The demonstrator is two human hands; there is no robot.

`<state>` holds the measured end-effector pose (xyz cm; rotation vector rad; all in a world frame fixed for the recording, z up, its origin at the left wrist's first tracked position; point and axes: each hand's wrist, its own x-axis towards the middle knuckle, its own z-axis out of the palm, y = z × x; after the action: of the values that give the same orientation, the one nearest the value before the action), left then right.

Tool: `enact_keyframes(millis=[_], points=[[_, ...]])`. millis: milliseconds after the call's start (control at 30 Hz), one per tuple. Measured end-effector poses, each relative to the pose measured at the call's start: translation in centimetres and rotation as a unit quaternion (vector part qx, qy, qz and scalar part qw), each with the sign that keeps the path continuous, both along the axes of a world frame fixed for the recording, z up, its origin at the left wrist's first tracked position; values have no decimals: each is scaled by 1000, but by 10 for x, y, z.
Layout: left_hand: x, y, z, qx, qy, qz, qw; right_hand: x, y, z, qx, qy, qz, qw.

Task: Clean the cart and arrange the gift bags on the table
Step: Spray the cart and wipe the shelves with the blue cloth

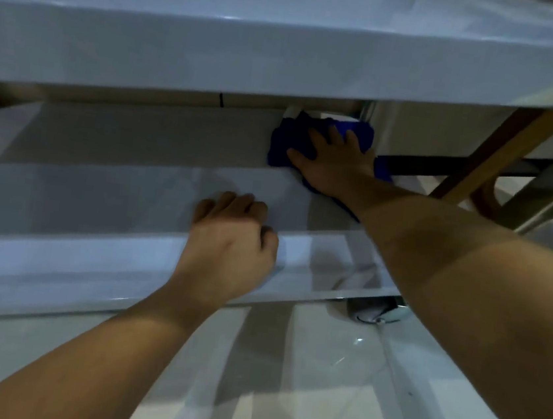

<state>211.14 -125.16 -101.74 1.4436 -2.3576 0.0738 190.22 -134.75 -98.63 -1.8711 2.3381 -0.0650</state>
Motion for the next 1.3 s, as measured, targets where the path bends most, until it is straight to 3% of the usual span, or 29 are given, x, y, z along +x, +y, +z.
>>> enact_keyframes(millis=[233, 400, 467, 567, 800, 967, 1067, 1100, 1167, 1233, 1300], points=[[1, 3, 2, -2, 42, -27, 999, 34, 113, 2, -17, -23, 38, 999], [5, 1, 30, 134, 20, -16, 991, 44, 171, 12, 31, -25, 41, 998], [4, -4, 47, 223, -18, 7, 975, 54, 188, 17, 57, -25, 33, 998], [7, 0, 61, 304, 0, 18, 953, 74, 216, 20, 70, -18, 43, 997], [16, 2, 80, 436, 179, 40, 881, 112, 238, 20, 50, -77, 70, 993], [23, -1, 81, 509, 371, 81, 773, 115, 221, 19, 66, -69, 108, 990], [25, -11, 79, 465, 489, 121, 728, 119, 206, 13, 81, -27, 126, 988], [27, -13, 78, 437, 493, 127, 741, 120, 200, 9, 74, -14, 129, 989], [35, -19, 75, 361, 433, 124, 817, 122, 188, 4, 49, 3, 128, 991], [54, -28, 69, 283, 323, 121, 895, 123, 174, 2, 28, 11, 132, 991], [75, -40, 60, 244, 217, 133, 936, 123, 157, 1, 15, 11, 144, 989]])
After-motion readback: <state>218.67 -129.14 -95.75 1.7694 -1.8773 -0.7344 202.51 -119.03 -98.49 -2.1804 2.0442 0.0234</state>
